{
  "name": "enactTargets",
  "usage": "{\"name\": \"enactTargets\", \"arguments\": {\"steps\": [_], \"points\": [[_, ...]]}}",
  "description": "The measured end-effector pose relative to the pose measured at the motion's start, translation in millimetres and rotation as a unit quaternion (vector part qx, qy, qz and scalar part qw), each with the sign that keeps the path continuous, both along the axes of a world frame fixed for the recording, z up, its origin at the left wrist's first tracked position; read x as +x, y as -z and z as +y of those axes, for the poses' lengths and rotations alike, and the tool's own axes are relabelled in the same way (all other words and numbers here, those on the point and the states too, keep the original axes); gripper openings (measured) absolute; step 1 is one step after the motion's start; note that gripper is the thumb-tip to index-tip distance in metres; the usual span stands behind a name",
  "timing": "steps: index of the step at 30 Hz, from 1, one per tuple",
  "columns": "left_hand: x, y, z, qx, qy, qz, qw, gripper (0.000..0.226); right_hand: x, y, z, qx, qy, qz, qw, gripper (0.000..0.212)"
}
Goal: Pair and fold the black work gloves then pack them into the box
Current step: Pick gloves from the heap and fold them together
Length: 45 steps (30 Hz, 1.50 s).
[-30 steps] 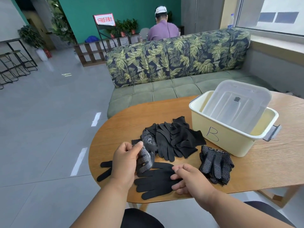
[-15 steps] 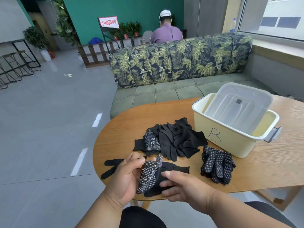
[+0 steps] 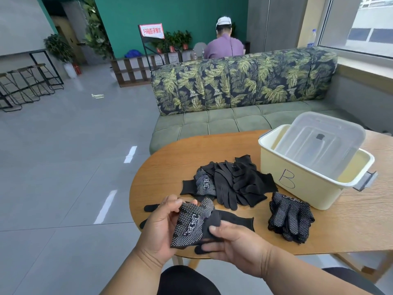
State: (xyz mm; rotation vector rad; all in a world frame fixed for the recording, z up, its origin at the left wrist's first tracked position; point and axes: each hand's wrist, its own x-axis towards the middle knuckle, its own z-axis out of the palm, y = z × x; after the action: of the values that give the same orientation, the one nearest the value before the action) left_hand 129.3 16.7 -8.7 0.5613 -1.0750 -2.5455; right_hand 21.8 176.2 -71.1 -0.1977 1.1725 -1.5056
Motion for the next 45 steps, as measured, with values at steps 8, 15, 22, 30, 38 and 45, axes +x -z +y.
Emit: {"name": "enactTargets", "arguments": {"steps": [8,15,22,30,38,45], "points": [[22,10,-33,-0.392,-0.101,-0.2,0.892,0.042,-24,-43,-9,0.011,0.097,0.058,0.994,0.032],[23,5,-50,-0.408,-0.18,-0.195,0.873,0.024,-16,-73,-18,-0.031,0.041,0.127,0.991,0.029],[13,45,-22,-0.538,-0.066,-0.275,0.794,0.014,-31,-10,21,0.24,0.089,0.237,0.937,0.019],[7,83,16,-0.672,0.046,-0.287,0.681,0.037,-24,6,33,0.231,0.165,0.242,0.928,0.018],[6,94,19,-0.702,0.074,-0.319,0.632,0.059,-18,2,43,0.205,0.215,0.218,0.93,0.012],[6,103,21,-0.702,0.046,-0.329,0.63,0.056,-12,2,49,0.221,0.253,0.253,0.907,0.013]]}}
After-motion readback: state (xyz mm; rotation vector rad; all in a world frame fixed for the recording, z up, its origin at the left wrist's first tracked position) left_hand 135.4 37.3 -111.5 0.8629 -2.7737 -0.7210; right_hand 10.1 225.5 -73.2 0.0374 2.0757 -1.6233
